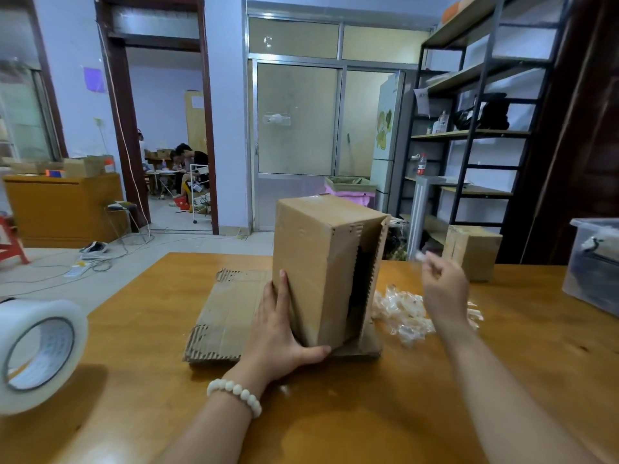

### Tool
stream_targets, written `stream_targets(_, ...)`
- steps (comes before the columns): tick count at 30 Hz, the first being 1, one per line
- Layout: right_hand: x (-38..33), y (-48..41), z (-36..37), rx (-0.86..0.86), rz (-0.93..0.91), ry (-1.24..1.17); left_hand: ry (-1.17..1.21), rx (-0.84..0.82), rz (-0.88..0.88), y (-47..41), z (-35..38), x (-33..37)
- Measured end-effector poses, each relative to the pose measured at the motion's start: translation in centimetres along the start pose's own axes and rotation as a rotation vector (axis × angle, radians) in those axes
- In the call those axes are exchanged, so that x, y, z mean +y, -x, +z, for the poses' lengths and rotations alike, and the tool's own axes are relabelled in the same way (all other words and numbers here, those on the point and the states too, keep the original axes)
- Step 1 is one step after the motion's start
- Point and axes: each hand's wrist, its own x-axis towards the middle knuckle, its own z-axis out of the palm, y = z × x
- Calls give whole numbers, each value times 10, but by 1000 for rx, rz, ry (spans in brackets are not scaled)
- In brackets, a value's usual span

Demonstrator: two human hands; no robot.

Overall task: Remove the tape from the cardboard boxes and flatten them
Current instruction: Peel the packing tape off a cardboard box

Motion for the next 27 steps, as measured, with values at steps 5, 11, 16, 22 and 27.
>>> stream_targets(5,48,19,15,-83,76,128,1,12,-10,-2,3,0)
stream_targets(11,56,24,22,-378,-108,759,8,21,8,-3,3,-2)
stream_targets(16,49,33,20,-633,-23,860,-14,36,9,-2,5,-2)
stream_targets(22,51,43,18,-690,-24,880,-22,37,1,0,5,-2)
stream_targets(27,44,44,15,-483,-57,808,56,167,-25,-1,8,-1)
